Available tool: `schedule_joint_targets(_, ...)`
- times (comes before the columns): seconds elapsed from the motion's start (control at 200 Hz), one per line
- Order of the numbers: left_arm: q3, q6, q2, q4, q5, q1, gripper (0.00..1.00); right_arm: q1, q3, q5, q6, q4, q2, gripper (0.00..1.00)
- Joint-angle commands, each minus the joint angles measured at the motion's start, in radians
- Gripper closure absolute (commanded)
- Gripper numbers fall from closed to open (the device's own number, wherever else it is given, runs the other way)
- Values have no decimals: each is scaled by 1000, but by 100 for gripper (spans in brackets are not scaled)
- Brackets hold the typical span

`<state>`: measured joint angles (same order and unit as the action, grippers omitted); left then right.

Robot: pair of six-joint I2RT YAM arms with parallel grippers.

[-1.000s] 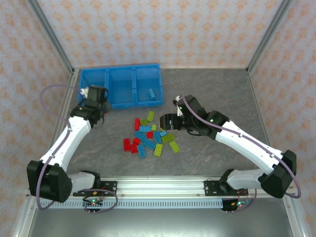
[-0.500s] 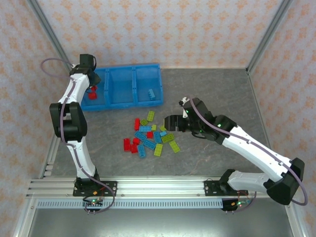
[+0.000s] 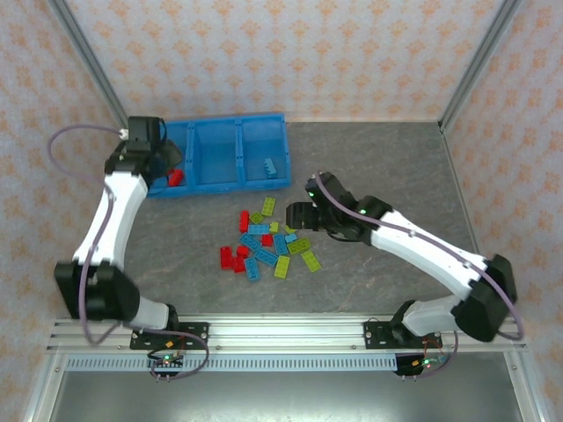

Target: Sort the legos into containers by color

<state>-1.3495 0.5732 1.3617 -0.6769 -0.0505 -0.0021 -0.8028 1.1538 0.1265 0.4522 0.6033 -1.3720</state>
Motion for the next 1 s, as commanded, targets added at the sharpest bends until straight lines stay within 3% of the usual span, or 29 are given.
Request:
schedule_joint_targets(0.0, 96, -81, -155, -17, -16, -172, 50, -7, 93, -36, -7, -31, -138, 20)
schedule_joint_targets(0.15, 130, -275, -263, -171, -97, -309, 44, -7, 251, -104, 32, -29, -382, 21)
schedule_joint_targets(0.23, 177, -397, -320, -218, -182, -313, 40, -7, 325, -118, 68, -59, -500, 21)
schedule_joint_targets(0.305, 232, -474, -375, -212, -193, -314, 36, -7, 394, -133, 96, -80, -601, 22)
schedule_joint_targets(0.455, 317, -513, -454, -134, -247, -314, 18, -7, 558, -189, 113, -38, -778, 24)
schedule_joint_targets(0.53, 315, -535, -466, -147, -258, -313, 16, -7, 610, -193, 112, -11, -843, 25)
schedule_joint_targets(0.801, 355, -512, -512, -159, -130, -314, 10, -7, 560, -252, 153, -2, -894, 48)
schedule_joint_targets(0.996, 357, -512, -521, -161, -98, -314, 10, -4, 419, -247, 166, -72, -808, 66)
